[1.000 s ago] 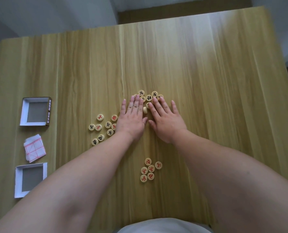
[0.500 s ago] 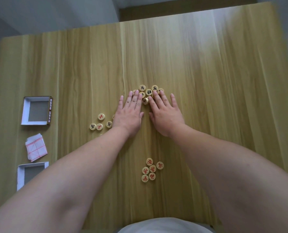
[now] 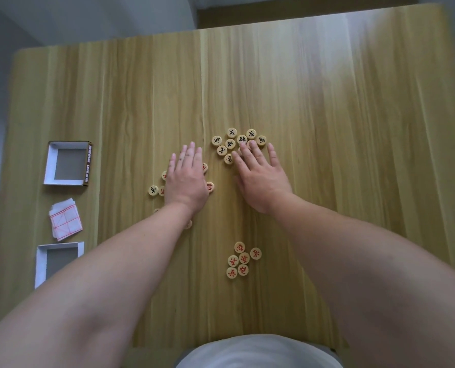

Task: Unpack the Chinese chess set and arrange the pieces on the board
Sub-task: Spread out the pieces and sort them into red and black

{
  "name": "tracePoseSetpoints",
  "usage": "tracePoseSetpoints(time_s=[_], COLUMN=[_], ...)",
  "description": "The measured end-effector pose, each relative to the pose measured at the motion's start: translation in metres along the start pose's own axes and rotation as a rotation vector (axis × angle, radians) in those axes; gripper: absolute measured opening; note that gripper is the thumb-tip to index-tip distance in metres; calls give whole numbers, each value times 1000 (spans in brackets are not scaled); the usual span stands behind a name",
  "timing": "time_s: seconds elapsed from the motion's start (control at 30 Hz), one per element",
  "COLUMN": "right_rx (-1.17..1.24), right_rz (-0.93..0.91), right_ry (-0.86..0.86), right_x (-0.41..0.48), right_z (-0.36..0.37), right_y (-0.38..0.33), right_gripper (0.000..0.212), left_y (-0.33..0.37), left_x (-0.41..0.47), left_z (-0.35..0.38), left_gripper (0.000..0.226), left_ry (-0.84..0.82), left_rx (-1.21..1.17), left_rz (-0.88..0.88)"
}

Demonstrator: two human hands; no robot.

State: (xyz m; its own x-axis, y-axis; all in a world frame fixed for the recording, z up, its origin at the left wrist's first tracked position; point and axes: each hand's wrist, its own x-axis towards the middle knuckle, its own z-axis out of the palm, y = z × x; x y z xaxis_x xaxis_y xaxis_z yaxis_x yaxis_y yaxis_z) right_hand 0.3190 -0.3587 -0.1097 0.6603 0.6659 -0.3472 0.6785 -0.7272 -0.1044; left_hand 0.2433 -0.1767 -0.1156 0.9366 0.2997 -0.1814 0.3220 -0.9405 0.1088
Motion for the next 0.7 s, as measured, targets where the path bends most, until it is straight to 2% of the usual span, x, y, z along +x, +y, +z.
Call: tracePoseSetpoints(time_s=[0.17,0.37,0.63,0.7], right_rx=[-4,-45,-76,-57], right_rz=[-116,-280,-272,-266], right_ry=[8,-20,-46,-55], right_x=[-4,-14,-20,-18], right_z=[4,12,11,8], right_y=[-15,-39,-52,-55], right_gripper=[58,56,61,63], left_y=[-16,-26,-30,-33], left_x=[-12,-24,-40,-45], left_z=[-4,-4,-5,-6], left_gripper=[58,53,45,49], left_ry=[66,81,95,85], left_rx=[-57,-51,-63,-68], left_rz=[-105,-87,-114,-151])
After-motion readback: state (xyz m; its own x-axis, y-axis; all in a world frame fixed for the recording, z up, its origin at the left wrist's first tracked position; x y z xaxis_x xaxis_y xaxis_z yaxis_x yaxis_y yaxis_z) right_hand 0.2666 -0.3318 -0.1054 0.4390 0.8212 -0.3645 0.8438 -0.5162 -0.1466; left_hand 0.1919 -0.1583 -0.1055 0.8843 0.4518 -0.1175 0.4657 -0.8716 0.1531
